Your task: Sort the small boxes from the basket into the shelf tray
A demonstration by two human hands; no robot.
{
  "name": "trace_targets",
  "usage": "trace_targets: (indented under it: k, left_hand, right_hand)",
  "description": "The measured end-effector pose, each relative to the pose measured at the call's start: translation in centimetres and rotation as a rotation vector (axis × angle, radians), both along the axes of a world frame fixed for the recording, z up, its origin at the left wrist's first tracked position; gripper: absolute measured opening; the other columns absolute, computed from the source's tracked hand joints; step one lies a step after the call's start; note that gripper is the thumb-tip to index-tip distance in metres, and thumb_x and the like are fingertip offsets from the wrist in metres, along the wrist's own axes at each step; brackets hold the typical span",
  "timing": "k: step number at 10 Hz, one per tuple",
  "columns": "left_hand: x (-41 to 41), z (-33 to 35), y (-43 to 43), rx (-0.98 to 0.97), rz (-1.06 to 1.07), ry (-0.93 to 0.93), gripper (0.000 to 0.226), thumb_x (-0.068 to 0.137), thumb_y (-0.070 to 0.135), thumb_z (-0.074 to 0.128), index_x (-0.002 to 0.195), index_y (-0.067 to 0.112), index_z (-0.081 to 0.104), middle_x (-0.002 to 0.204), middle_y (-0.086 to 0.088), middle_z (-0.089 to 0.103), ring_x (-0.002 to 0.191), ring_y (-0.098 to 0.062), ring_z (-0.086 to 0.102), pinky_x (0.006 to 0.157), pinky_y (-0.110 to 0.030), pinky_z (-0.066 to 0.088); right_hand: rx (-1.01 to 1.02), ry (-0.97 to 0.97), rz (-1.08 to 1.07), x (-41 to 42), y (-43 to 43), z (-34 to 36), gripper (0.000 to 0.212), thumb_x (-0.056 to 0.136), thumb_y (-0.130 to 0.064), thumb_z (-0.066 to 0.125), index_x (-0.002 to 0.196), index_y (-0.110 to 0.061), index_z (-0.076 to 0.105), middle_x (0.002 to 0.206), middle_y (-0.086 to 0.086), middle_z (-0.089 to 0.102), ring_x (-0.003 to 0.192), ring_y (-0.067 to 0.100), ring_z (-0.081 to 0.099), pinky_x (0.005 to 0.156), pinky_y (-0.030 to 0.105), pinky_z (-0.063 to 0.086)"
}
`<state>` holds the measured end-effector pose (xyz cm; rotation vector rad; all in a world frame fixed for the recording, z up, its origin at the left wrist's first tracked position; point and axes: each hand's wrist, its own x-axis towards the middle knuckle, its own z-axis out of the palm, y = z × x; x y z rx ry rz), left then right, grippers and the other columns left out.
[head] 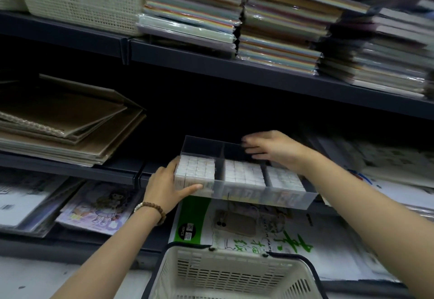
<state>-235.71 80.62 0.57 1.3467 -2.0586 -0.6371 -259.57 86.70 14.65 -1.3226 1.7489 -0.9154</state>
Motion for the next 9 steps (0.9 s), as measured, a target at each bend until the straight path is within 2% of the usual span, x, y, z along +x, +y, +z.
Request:
trace_targets:
  k: [1,2,3,4,5,6,7,8,9]
  left_hand:
    - [-0.1,-0.2,-0.1,-0.046,-0.01,0.002,0.111,0.055,0.08,0.047,0.148,0.035,0.006,0.111,-0.013,0.056,0.101,-0.027,0.052,0.084,-0.036,0.045]
    - [-0.2,-0.2,-0.2,-0.061,-0.026,-0.006,0.108,0.056,0.079,0.048,0.146,0.039,0.004,0.113,-0.013,0.058,0.101,-0.026,0.053,0.081,-0.034,0.045]
    - [-0.4,-0.3,-0.4,-0.065,-0.035,0.007,0.109,0.055,0.079,0.049,0.147,0.037,0.008,0.129,-0.011,0.053,0.114,-0.027,0.051,0.089,-0.035,0.044]
    - [-0.5,-0.1,-0.4,-0.049,-0.043,0.008,0.11,0.055,0.079,0.05,0.147,0.034,0.01,0.139,-0.008,0.047,0.123,-0.027,0.047,0.096,-0.038,0.044]
    - [-0.9,0.1,-0.2,-0.035,-0.037,-0.006,0.111,0.055,0.079,0.05,0.147,0.031,0.012,0.141,-0.008,0.045,0.126,-0.027,0.045,0.099,-0.039,0.043]
    - [-1.2,0.9,-0.2,0.009,-0.034,-0.002,0.111,0.056,0.075,0.054,0.148,0.028,0.013,0.147,-0.004,0.038,0.131,-0.025,0.04,0.103,-0.039,0.04]
    - [-1.5,1.4,0.3,0.048,-0.056,-0.033,0.11,0.059,0.07,0.058,0.148,0.027,0.01,0.149,-0.003,0.034,0.134,-0.025,0.036,0.104,-0.04,0.04]
    - [-1.2,3.6,1.3,0.102,0.019,-0.05,0.112,0.067,0.061,0.065,0.149,0.023,0.001,0.15,-0.009,0.031,0.134,-0.027,0.034,0.104,-0.041,0.039]
    - [-0.5,3.7,5.0,0.021,0.073,0.02,0.116,0.067,0.061,0.065,0.149,0.022,-0.006,0.149,-0.011,0.03,0.133,-0.026,0.033,0.103,-0.039,0.038]
  right_hand:
    - [-0.254,0.281,-0.331,-5.3,3.7,-3.0,0.037,0.096,-0.02,0.052,0.13,-0.008,0.053,0.132,0.006,0.055,0.122,0.02,0.051,0.089,0.019,0.038]
    - [-0.217,0.193,-0.501,-8.6,7.2,-7.7,0.048,0.096,-0.029,0.05,0.14,-0.011,0.04,0.142,0.009,0.046,0.13,0.025,0.042,0.097,0.029,0.035]
    - [-0.138,-0.005,-0.5,-9.1,8.5,-11.3,0.062,0.093,-0.042,0.049,0.147,-0.022,0.026,0.152,-0.001,0.032,0.138,0.02,0.032,0.102,0.029,0.029]
    - [-0.213,-0.147,-0.483,-8.8,8.6,-12.5,0.062,0.092,-0.043,0.05,0.147,-0.03,0.024,0.152,-0.006,0.03,0.137,0.015,0.03,0.1,0.026,0.026]
    - [-0.249,-0.225,-0.486,-9.1,8.2,-12.5,0.06,0.093,-0.038,0.051,0.147,-0.029,0.026,0.15,-0.005,0.033,0.128,0.006,0.033,0.1,0.024,0.026]
    - [-0.25,-0.248,-0.497,-9.2,8.0,-12.3,0.059,0.093,-0.036,0.052,0.146,-0.028,0.027,0.149,-0.004,0.036,0.126,0.007,0.035,0.099,0.024,0.027]
    - [-0.229,-0.238,-0.479,-9.5,8.0,-12.2,0.06,0.093,-0.037,0.051,0.147,-0.027,0.026,0.151,-0.002,0.033,0.136,0.016,0.033,0.1,0.026,0.026]
    - [-0.171,-0.178,-0.472,-8.6,9.0,-10.3,0.062,0.095,-0.033,0.051,0.149,-0.021,0.022,0.154,0.002,0.028,0.139,0.02,0.03,0.104,0.029,0.027]
    - [-0.291,-0.136,-0.463,-7.8,11.2,-7.3,0.061,0.096,-0.026,0.05,0.149,-0.02,0.021,0.154,0.0,0.027,0.139,0.015,0.03,0.107,0.028,0.027]
